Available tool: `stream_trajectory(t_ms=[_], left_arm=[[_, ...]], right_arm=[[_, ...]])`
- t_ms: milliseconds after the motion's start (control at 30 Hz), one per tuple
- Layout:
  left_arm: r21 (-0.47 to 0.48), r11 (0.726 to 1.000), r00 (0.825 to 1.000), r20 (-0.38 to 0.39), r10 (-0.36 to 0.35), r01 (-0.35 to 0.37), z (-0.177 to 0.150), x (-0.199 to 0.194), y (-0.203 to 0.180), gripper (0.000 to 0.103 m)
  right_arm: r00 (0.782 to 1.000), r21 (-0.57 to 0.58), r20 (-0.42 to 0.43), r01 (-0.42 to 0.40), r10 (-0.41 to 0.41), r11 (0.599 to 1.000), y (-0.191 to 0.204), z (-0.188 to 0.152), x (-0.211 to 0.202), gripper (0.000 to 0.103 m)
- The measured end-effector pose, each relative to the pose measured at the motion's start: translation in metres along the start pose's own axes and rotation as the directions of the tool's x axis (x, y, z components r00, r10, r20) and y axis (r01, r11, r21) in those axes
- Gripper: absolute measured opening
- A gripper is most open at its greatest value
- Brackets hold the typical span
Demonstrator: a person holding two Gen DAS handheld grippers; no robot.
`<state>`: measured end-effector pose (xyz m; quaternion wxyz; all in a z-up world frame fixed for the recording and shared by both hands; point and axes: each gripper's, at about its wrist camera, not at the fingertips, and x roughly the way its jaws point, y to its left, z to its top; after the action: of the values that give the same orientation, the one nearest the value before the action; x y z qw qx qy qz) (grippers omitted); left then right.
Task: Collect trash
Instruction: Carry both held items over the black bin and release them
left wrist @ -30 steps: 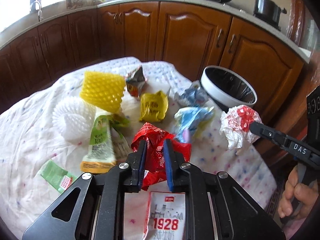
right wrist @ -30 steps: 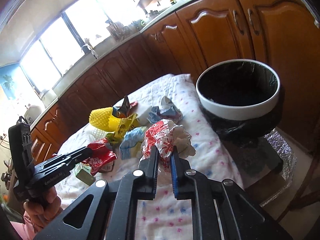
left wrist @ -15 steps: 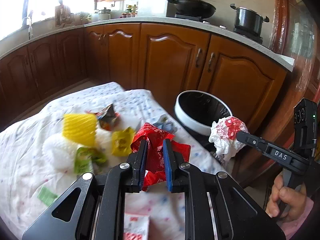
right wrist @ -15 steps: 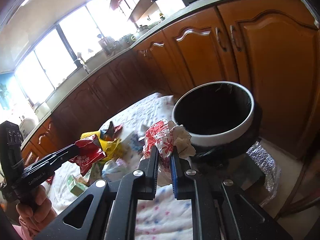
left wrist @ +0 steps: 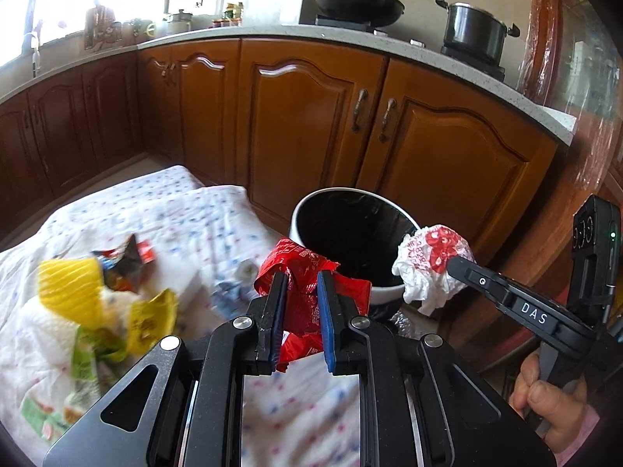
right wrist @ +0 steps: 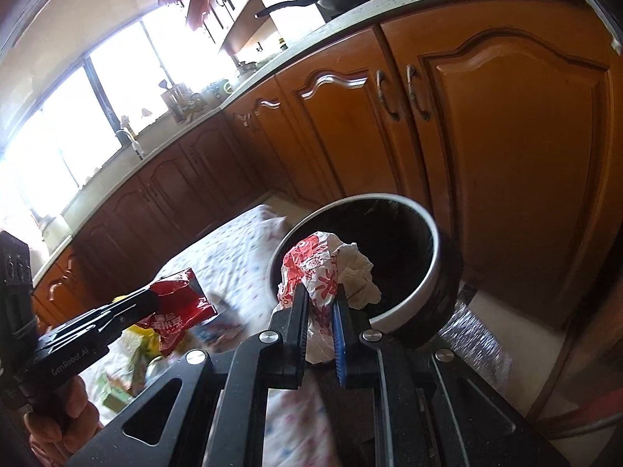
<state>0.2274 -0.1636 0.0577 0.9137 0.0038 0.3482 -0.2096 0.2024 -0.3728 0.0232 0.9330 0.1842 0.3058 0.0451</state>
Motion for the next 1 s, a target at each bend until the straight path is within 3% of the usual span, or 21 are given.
stream_trajectory(t_ms=[367, 567, 733, 867, 900, 1000], left_arm=[[0.024, 1.0, 0.997, -0.071, 0.007, -0.006, 0.046, 0.067, -0.036, 0.015], [0.03, 0.999, 0.992, -0.126, 0.015, -0.011, 0.051, 0.106, -0.045, 0.015], [0.061, 0.998, 0.988, -0.155, 0.021, -0.012, 0.047, 0.124, -0.054, 0.018], [0.069, 0.997, 0.985, -0.17, 0.031, -0.019, 0.047, 0.131, -0.059, 0.028], [0.065, 0.997, 0.984, -0.172, 0.04, -0.029, 0.047, 0.131, -0.058, 0.037], [0.064, 0.997, 0.986, -0.161, 0.046, -0.036, 0.049, 0.129, -0.06, 0.058]], right_arm=[[0.997, -0.02, -0.057, 0.051, -0.052, 0.999, -0.026, 0.036, 0.047, 0.012], [0.994, -0.02, -0.094, 0.054, -0.056, 0.998, -0.033, 0.037, 0.068, 0.012], [0.992, -0.006, -0.115, 0.055, -0.055, 0.998, -0.04, 0.039, 0.079, 0.019], [0.991, 0.01, -0.127, 0.053, -0.051, 0.999, -0.046, 0.041, 0.085, 0.041], [0.991, 0.019, -0.124, 0.045, -0.042, 0.999, -0.048, 0.041, 0.084, 0.052], [0.994, 0.025, -0.103, 0.047, -0.044, 0.999, -0.05, 0.04, 0.078, 0.053]])
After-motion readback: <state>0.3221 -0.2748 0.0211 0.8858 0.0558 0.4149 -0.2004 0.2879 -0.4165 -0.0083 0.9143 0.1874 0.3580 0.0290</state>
